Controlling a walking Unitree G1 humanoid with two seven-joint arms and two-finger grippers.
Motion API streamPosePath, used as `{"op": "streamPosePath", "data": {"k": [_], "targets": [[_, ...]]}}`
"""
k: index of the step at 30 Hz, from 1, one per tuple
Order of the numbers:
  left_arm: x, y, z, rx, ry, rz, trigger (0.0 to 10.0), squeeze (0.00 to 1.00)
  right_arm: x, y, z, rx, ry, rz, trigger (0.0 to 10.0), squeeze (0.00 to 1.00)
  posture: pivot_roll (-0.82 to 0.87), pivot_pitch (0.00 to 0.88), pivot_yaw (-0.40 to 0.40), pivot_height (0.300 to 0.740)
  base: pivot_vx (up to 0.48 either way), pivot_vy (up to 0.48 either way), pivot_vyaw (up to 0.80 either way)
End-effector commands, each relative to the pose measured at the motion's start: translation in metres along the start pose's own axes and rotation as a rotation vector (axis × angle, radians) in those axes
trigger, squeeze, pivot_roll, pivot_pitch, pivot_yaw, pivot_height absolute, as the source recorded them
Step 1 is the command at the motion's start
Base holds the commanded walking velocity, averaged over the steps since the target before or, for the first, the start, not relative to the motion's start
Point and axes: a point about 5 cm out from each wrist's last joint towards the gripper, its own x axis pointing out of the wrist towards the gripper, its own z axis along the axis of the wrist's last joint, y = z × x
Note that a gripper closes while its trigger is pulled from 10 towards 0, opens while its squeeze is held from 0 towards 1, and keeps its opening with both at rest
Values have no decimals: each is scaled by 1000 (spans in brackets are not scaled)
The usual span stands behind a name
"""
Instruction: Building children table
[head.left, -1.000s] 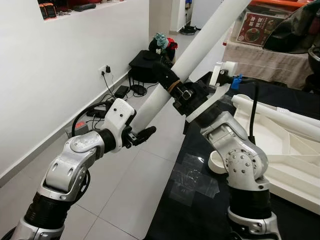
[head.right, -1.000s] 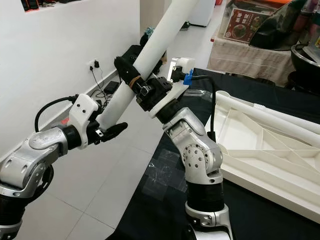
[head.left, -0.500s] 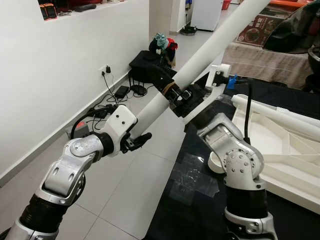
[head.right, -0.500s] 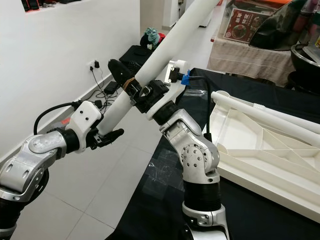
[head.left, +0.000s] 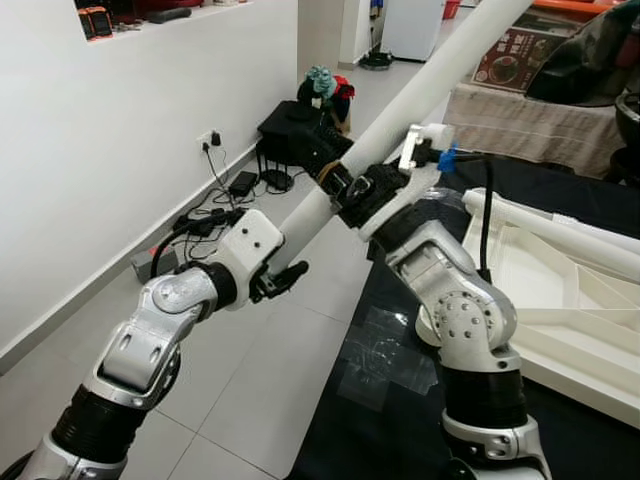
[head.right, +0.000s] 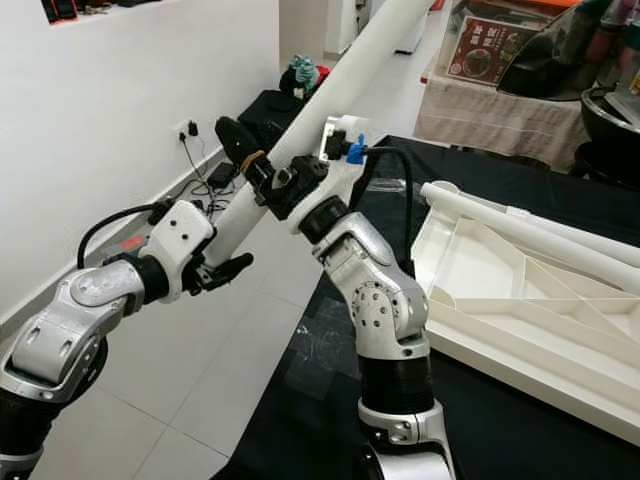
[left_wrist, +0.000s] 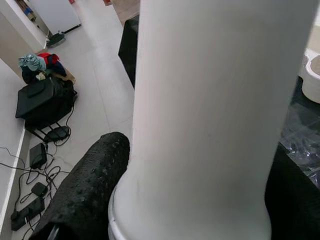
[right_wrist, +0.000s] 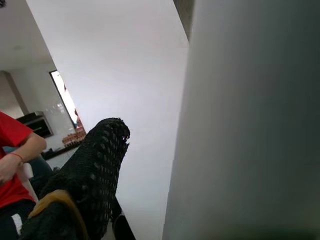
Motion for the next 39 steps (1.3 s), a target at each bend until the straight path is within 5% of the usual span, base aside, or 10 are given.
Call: {"op": "streamPosePath", "data": {"k": [1, 2, 14, 22, 23, 27, 32, 33, 37, 39], "targets": [[5, -11, 5, 26, -30, -58, 10000, 0, 7, 5, -2, -19, 11, 17, 7490, 0, 60, 97, -58, 740, 0, 0, 0], [5, -12, 5, 27, -31, -62, 10000, 0, 7, 5, -2, -20, 9, 16, 0, 0, 58, 97, -59, 740, 0, 0, 0], [1, -16, 1, 49, -18, -74, 10000, 0, 6, 1, 0, -19, -6, 3, 0, 0, 58, 99, -62, 740, 0, 0, 0], [-1, -13, -7, -32, 25, -46, 10000, 0, 5, -2, 3, -16, -24, -12, 0, 0, 57, 101, -63, 740, 0, 0, 0], [-1, -12, -7, -35, 23, -46, 10000, 1000, 5, -2, 3, -17, -26, -11, 0, 0, 58, 102, -64, 740, 0, 0, 0], [-4, -12, -5, -23, 10, -52, 10000, 1000, 5, -3, 4, -16, -31, -15, 0, 0, 59, 102, -65, 740, 0, 0, 0], [-6, 4, -3, 68, 22, 87, 10000, 1000, 5, -13, 5, -74, -30, -83, 0, 0, 60, 103, -68, 740, 0, 0, 0], [-8, 9, -1, 93, 11, 124, 10000, 0, 5, -21, 6, -93, -29, -132, 0, 0, 59, 103, -70, 740, 0, 0, 0], [-12, 20, 5, 138, -13, 215, 10000, 0, 4, -36, 8, -140, -26, -217, 0, 0, 60, 104, -74, 740, 0, 0, 0], [-23, 42, 17, 207, -57, 397, 10000, 0, 1, -57, 14, -201, -33, -333, 0, 0, 59, 108, -78, 740, 0, 0, 0]]}}
